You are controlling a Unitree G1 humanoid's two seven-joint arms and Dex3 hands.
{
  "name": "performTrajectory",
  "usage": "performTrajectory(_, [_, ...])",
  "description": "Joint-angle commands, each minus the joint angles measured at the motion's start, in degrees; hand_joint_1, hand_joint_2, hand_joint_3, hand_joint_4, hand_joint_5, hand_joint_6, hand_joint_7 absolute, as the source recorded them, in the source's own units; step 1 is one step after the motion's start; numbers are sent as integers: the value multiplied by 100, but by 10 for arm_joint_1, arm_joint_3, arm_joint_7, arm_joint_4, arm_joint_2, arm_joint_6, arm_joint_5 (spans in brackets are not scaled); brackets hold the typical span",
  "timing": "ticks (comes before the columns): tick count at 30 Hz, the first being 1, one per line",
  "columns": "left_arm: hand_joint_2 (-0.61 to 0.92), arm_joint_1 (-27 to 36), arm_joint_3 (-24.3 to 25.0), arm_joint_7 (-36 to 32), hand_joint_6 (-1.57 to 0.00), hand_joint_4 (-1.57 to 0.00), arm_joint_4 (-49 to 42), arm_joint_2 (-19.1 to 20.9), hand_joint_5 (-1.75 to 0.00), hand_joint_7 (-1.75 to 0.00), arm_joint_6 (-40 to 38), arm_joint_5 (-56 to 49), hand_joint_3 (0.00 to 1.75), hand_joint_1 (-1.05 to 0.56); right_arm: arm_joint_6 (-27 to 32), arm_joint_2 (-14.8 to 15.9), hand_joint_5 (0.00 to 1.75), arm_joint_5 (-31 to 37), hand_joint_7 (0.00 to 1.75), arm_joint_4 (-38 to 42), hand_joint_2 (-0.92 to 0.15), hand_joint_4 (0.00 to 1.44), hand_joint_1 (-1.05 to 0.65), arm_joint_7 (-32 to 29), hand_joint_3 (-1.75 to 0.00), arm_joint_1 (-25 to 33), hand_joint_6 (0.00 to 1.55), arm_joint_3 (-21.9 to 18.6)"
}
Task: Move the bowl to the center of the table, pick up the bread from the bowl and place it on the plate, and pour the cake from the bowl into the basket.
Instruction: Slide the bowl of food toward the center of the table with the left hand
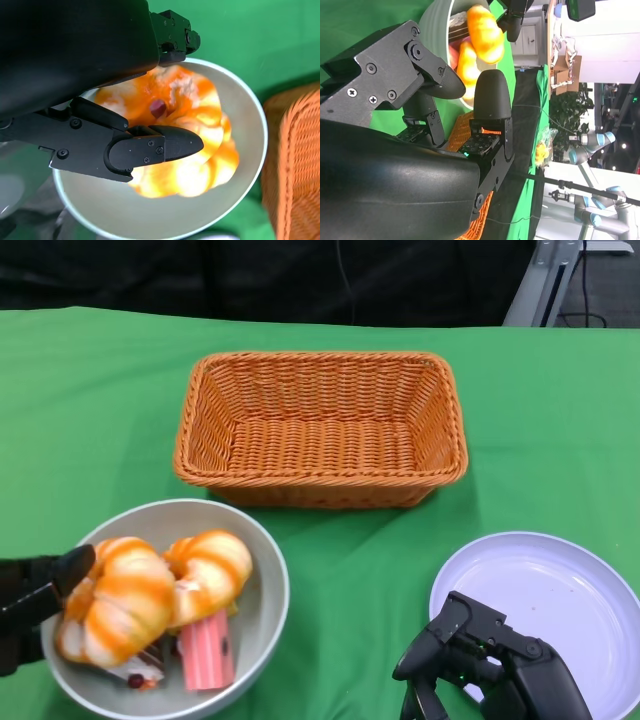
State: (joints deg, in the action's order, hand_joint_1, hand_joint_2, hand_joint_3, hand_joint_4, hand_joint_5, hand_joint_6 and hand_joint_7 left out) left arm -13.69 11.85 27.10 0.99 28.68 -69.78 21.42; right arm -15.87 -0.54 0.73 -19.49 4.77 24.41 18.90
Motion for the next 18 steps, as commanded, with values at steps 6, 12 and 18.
performTrajectory(6, [92, 10, -3, 24, 0, 0, 34, 18, 0, 0, -29, 41, 57, -71, -7, -3, 163, 0, 140, 1, -49, 68, -8, -4, -122, 0, 67, 1])
performTrajectory(12, [92, 8, 26, 25, 0, 0, 41, 2, 0, 0, -62, 84, 59, -69, -6, -4, 162, -2, 139, 0, -49, 69, -8, -3, -122, 0, 67, 3])
performTrajectory(18, [92, 12, 37, 23, 0, 0, 48, -12, 0, 0, -79, 117, 62, -68, -5, -3, 162, -1, 139, -1, -49, 69, -8, -1, -123, -1, 68, 3])
